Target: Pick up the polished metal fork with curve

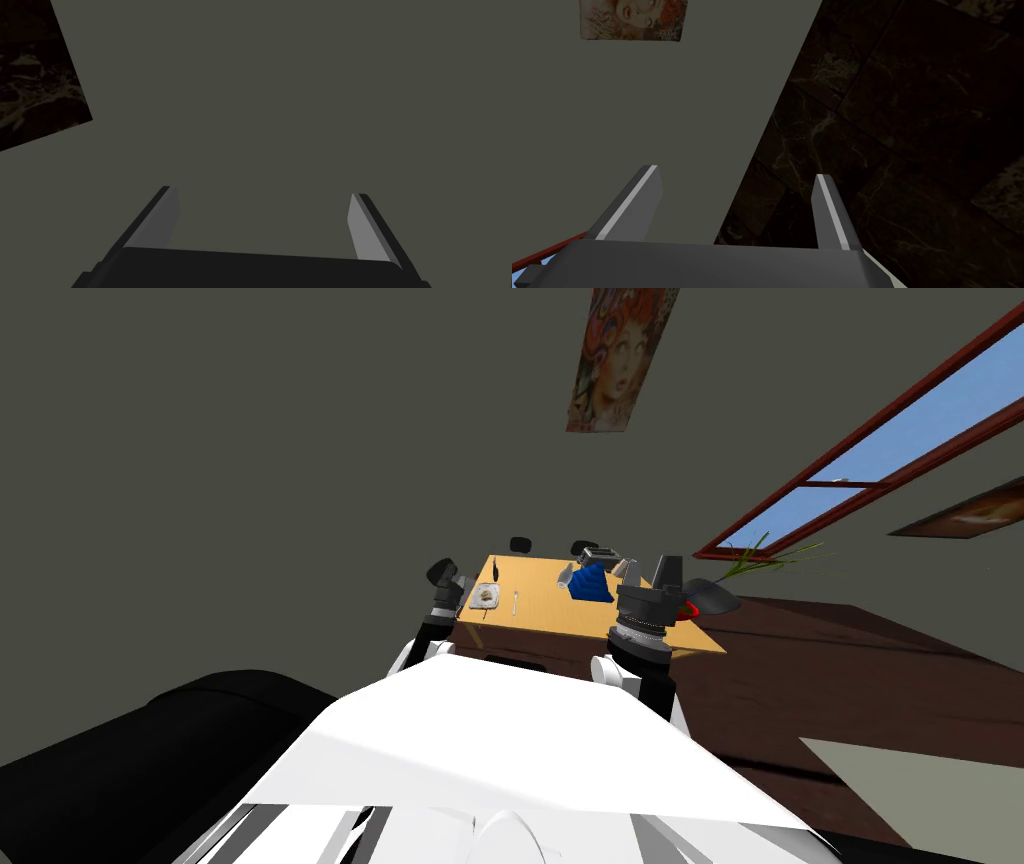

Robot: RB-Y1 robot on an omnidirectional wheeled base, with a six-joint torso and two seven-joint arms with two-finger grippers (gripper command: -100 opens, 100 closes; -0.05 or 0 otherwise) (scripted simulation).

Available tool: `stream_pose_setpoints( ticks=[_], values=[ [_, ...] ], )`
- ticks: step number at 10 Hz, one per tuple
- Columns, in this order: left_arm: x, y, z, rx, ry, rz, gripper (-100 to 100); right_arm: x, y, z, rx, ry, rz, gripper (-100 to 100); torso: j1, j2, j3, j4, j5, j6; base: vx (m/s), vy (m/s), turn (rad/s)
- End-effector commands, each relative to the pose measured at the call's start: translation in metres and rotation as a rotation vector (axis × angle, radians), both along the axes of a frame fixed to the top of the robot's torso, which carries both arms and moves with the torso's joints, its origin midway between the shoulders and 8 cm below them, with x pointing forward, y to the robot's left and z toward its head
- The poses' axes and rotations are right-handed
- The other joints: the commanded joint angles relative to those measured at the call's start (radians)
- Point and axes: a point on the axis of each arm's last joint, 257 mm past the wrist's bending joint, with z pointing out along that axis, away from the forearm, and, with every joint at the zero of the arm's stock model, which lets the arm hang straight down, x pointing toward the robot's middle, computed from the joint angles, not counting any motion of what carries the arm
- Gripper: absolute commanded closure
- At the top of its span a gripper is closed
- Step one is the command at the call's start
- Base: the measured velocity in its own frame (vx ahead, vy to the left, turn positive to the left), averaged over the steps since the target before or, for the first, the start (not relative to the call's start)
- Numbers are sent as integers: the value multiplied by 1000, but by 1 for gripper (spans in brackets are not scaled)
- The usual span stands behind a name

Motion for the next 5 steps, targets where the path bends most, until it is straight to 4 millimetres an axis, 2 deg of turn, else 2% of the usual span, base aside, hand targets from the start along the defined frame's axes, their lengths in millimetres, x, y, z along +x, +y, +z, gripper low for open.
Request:
stream_pose_setpoints(
  ticks=[1,5],
  values=[
    [1,1,-9,21,28,-8,-100,0,0,0,0,0,0,0,0,0,0,0,0,0,-27,7,-44],
    [0,16,-81,110,230,-29,-100,0,0,0,0,0,0,0,0,0,0,0,0,0,-36,-1,-179]
  ],
)
